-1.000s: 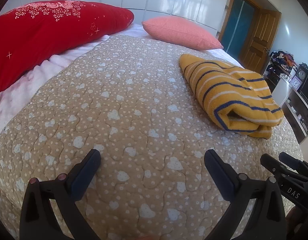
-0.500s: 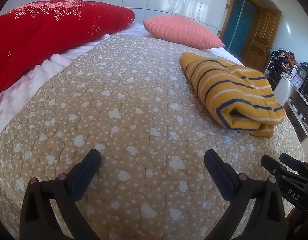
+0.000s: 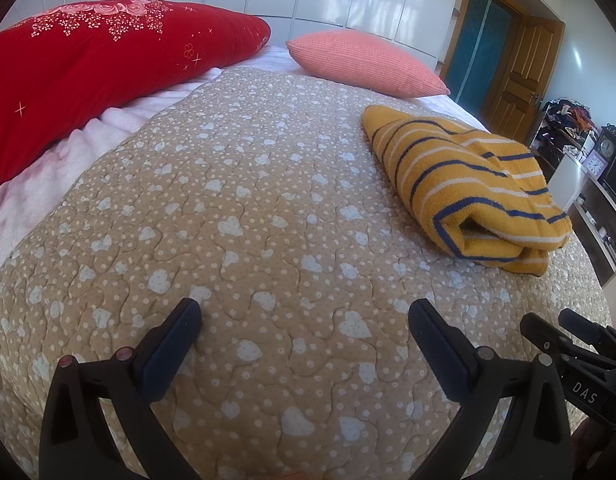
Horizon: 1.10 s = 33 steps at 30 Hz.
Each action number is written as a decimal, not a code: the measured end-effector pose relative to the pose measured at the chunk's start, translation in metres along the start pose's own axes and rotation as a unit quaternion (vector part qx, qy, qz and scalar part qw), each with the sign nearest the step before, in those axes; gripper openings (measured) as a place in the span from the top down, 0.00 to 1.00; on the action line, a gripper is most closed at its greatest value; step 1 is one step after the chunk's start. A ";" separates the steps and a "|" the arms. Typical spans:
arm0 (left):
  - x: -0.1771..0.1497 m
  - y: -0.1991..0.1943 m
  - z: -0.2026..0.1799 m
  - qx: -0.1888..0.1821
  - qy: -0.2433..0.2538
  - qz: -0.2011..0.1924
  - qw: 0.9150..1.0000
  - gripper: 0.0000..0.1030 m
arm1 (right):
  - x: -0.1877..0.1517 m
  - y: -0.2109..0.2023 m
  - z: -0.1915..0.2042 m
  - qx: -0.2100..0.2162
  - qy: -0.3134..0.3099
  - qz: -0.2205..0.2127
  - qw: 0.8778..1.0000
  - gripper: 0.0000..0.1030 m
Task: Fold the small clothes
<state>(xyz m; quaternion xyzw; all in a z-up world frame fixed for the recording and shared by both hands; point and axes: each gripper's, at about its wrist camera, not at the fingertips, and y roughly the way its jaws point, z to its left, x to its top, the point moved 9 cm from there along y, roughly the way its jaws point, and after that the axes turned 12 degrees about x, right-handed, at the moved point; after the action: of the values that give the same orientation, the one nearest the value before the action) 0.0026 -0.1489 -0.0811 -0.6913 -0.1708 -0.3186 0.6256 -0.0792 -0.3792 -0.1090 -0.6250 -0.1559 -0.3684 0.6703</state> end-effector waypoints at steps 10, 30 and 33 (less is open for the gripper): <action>-0.002 0.002 0.000 0.007 0.003 0.003 1.000 0.00 | -0.001 0.002 0.001 0.001 0.001 0.004 1.000 0.21; -0.005 0.005 0.001 0.015 0.008 0.006 1.000 0.00 | -0.001 0.006 0.005 0.004 -0.006 0.008 1.000 0.20; -0.005 0.006 0.002 0.016 0.010 0.008 1.000 0.00 | 0.000 0.005 0.006 0.004 -0.009 0.006 1.000 0.20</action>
<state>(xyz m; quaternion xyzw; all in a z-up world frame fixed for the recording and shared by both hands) 0.0028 -0.1468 -0.0893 -0.6794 -0.1645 -0.3179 0.6406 -0.0737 -0.3734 -0.1117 -0.6270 -0.1595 -0.3578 0.6734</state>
